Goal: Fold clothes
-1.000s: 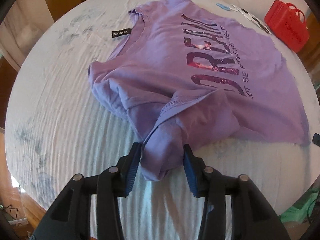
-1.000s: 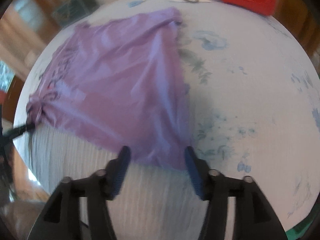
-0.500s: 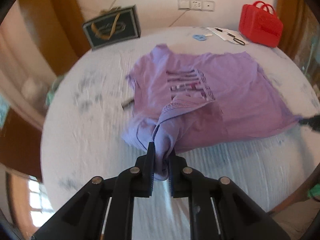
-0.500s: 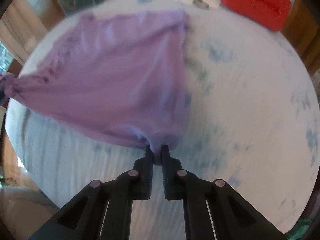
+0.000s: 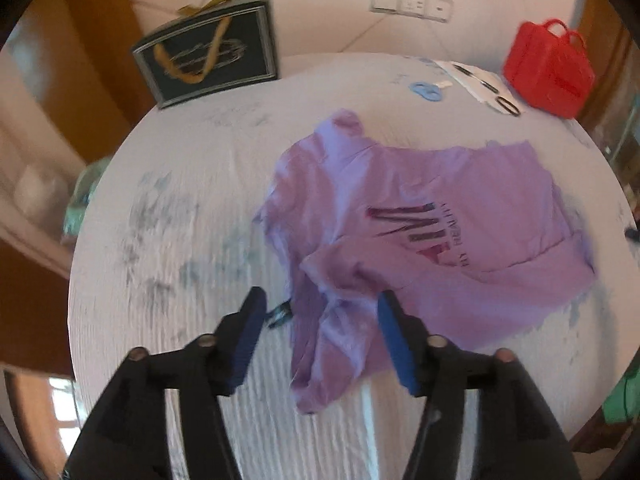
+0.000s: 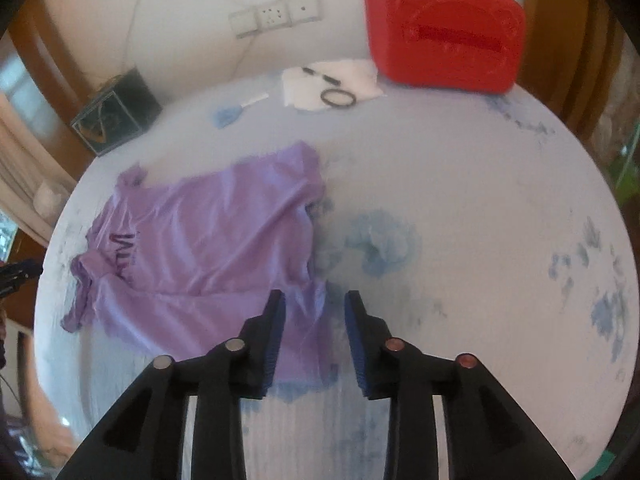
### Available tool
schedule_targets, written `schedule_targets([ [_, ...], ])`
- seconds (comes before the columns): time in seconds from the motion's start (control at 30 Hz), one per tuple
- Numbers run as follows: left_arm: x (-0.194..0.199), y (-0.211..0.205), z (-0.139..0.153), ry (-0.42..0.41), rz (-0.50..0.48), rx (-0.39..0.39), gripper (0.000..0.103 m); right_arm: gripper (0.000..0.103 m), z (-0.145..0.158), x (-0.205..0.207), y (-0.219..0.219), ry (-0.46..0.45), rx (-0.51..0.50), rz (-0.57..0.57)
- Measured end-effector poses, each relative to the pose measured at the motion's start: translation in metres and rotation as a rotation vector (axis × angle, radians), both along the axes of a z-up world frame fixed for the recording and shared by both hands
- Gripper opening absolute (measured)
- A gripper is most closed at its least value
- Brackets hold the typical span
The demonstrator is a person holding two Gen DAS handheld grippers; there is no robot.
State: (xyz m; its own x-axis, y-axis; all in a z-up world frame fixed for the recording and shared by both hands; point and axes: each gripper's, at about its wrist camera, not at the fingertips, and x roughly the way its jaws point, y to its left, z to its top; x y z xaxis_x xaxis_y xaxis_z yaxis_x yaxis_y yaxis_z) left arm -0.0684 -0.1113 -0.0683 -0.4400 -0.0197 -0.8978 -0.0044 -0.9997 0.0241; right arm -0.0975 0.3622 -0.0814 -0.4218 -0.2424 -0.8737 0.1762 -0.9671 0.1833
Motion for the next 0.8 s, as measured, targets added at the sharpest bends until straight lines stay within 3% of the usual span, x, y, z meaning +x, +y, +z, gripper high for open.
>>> schedule_targets([
  [0.13, 0.018, -0.006, -0.040, -0.057, 0.062, 0.032, 0.059, 0.032, -0.031, 0.019, 0.012, -0.083, -0.053, -0.059],
  [0.3, 0.038, 0.011, -0.075, -0.057, 0.091, 0.029, 0.059, 0.032, -0.059, 0.033, 0.006, -0.140, -0.079, -0.091],
  [0.37, 0.039, 0.016, -0.085, -0.062, 0.096, 0.020, 0.059, 0.035, -0.064, 0.034, 0.002, -0.144, -0.071, -0.099],
  [0.47, 0.035, 0.022, -0.102, -0.060, 0.096, -0.099, 0.059, 0.044, -0.071, 0.030, -0.004, -0.140, -0.057, -0.107],
  [0.53, 0.035, 0.016, -0.105, -0.049, 0.102, -0.087, 0.058, 0.052, -0.075, 0.025, -0.012, -0.132, -0.037, -0.103],
  [0.57, 0.035, 0.010, -0.103, -0.044, 0.120, -0.054, 0.033, 0.055, -0.079, 0.022, -0.018, -0.127, -0.008, -0.095],
  [0.6, 0.035, 0.003, -0.100, -0.050, 0.143, -0.018, 0.016, 0.059, -0.083, 0.019, -0.024, -0.122, 0.031, -0.085],
  [0.63, 0.036, -0.004, -0.096, -0.048, 0.168, 0.008, 0.009, 0.059, -0.089, 0.017, -0.030, -0.127, 0.069, -0.078],
  [0.67, 0.039, -0.012, -0.088, -0.024, 0.188, 0.038, 0.009, 0.057, -0.095, 0.014, -0.034, -0.139, 0.105, -0.073],
  [0.7, 0.043, -0.020, -0.079, 0.004, 0.208, 0.070, 0.009, 0.042, -0.097, 0.014, -0.039, -0.144, 0.131, -0.064],
  [0.73, 0.046, -0.026, -0.072, 0.017, 0.218, 0.097, 0.009, 0.020, -0.096, 0.014, -0.042, -0.145, 0.148, -0.053],
  [0.8, 0.052, -0.037, -0.061, 0.015, 0.215, 0.160, 0.009, 0.015, -0.091, 0.016, -0.048, -0.140, 0.169, -0.037],
])
